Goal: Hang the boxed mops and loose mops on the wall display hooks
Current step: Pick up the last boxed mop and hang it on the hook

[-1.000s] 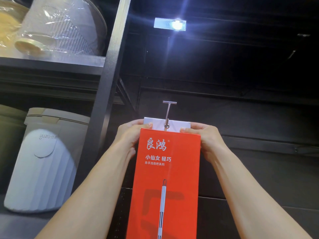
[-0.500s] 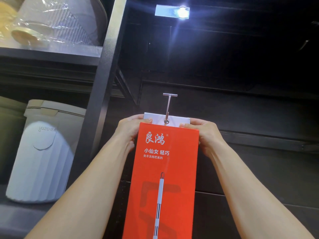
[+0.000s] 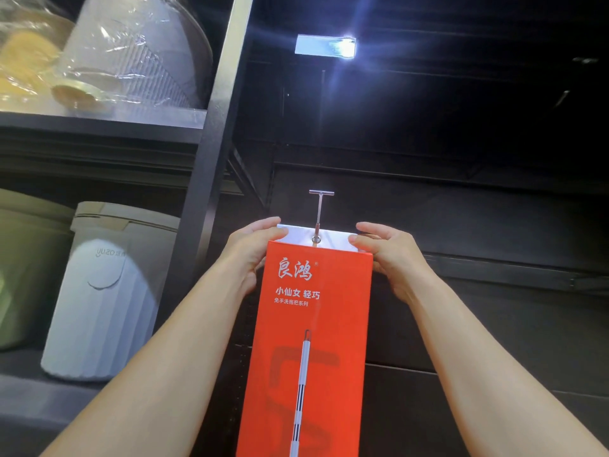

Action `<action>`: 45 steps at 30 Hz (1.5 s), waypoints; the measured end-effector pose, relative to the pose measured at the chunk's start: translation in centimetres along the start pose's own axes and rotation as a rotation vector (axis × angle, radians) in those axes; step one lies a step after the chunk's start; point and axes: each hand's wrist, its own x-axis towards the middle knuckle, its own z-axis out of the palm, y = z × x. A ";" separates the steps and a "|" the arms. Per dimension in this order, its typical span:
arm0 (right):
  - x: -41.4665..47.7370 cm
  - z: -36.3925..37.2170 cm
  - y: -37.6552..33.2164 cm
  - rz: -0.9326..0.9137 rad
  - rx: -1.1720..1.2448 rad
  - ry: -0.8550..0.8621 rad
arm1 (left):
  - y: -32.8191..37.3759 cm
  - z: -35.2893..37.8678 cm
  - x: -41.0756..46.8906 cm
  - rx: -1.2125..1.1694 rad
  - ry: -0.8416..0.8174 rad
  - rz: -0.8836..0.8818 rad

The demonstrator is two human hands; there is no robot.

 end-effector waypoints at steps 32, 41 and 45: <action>-23.0 -2.1 -6.3 -0.165 -1.465 -0.119 | 3.9 1.6 -23.7 1.708 -0.013 0.475; -37.0 -5.0 -9.0 0.076 -1.618 -0.131 | 3.4 0.5 -35.9 1.641 -0.263 0.449; -42.2 -8.5 -10.6 0.196 -1.647 -0.092 | 2.4 2.7 -40.9 1.622 -0.410 0.411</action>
